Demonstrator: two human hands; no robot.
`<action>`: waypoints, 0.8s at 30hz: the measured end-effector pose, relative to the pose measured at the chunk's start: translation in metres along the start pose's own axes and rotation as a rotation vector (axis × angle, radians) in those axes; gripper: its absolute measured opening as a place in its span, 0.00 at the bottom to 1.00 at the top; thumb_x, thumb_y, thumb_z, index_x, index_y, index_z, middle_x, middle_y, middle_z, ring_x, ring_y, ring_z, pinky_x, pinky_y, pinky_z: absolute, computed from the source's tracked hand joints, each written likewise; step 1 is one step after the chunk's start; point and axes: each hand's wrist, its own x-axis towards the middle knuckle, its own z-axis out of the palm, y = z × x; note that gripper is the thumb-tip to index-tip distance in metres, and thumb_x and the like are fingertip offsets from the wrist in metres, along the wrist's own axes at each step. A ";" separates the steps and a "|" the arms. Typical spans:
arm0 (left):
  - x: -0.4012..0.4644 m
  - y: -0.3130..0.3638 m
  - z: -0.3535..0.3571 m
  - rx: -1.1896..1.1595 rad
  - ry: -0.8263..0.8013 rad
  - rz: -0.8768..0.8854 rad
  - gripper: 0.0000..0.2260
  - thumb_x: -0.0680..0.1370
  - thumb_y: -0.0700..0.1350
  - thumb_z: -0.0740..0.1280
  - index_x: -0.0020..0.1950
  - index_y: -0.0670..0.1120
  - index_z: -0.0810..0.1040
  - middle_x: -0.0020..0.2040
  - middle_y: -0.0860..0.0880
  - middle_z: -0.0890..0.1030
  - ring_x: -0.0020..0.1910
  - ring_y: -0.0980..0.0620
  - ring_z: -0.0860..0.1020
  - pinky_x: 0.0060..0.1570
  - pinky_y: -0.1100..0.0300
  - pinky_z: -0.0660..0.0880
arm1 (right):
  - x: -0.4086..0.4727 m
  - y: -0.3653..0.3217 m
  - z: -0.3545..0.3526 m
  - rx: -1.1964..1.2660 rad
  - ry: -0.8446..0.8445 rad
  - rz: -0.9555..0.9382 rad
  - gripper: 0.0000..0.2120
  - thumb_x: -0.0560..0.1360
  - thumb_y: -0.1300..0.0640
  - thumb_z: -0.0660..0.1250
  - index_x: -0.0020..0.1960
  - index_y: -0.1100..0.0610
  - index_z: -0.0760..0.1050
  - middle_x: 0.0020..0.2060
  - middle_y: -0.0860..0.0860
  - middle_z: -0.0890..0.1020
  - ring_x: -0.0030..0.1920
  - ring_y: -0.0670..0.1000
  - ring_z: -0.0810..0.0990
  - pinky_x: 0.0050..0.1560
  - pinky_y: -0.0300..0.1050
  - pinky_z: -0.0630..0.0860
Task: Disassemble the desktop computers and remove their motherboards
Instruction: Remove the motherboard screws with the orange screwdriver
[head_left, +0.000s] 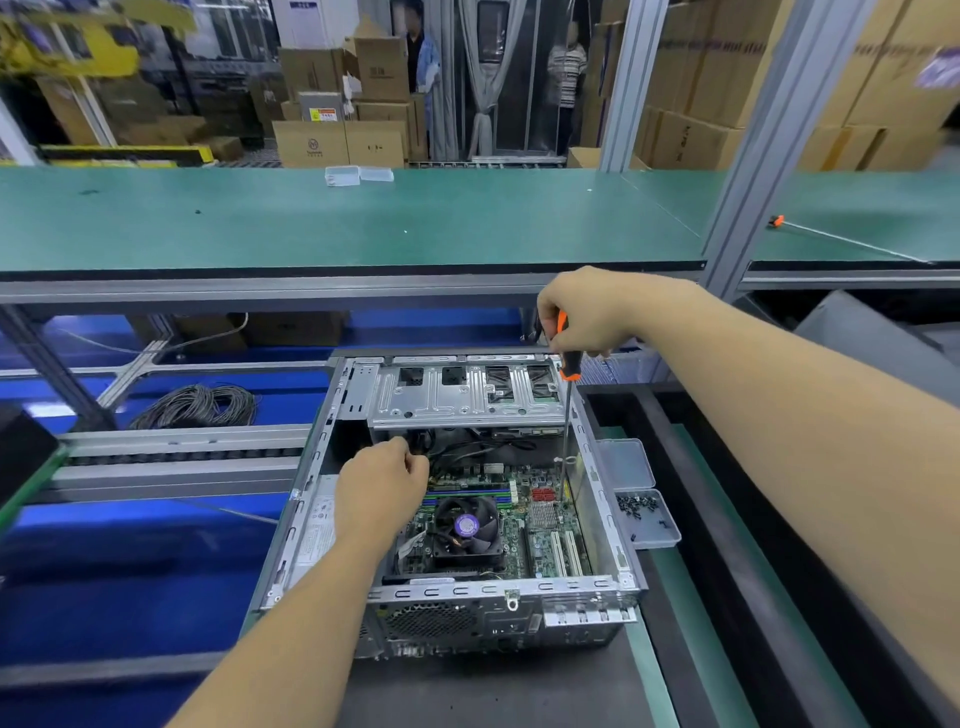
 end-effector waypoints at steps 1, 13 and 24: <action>0.000 0.000 0.001 0.009 -0.002 0.010 0.13 0.76 0.47 0.61 0.33 0.47 0.68 0.28 0.52 0.72 0.28 0.52 0.72 0.26 0.58 0.64 | 0.000 0.000 0.000 0.005 -0.001 0.003 0.03 0.76 0.60 0.67 0.44 0.55 0.75 0.32 0.51 0.82 0.26 0.48 0.81 0.28 0.40 0.73; -0.002 -0.001 0.000 0.055 -0.008 0.046 0.14 0.76 0.47 0.62 0.31 0.47 0.66 0.26 0.52 0.70 0.26 0.53 0.68 0.25 0.58 0.60 | -0.003 -0.001 0.003 0.021 -0.009 0.038 0.03 0.76 0.60 0.67 0.45 0.54 0.75 0.33 0.51 0.81 0.25 0.47 0.80 0.27 0.38 0.71; 0.000 0.000 0.002 0.071 -0.022 0.054 0.13 0.76 0.47 0.61 0.32 0.47 0.66 0.27 0.52 0.71 0.28 0.50 0.71 0.29 0.56 0.64 | -0.004 -0.001 -0.003 0.005 -0.018 0.035 0.02 0.77 0.60 0.68 0.45 0.55 0.76 0.37 0.53 0.82 0.30 0.51 0.82 0.29 0.40 0.73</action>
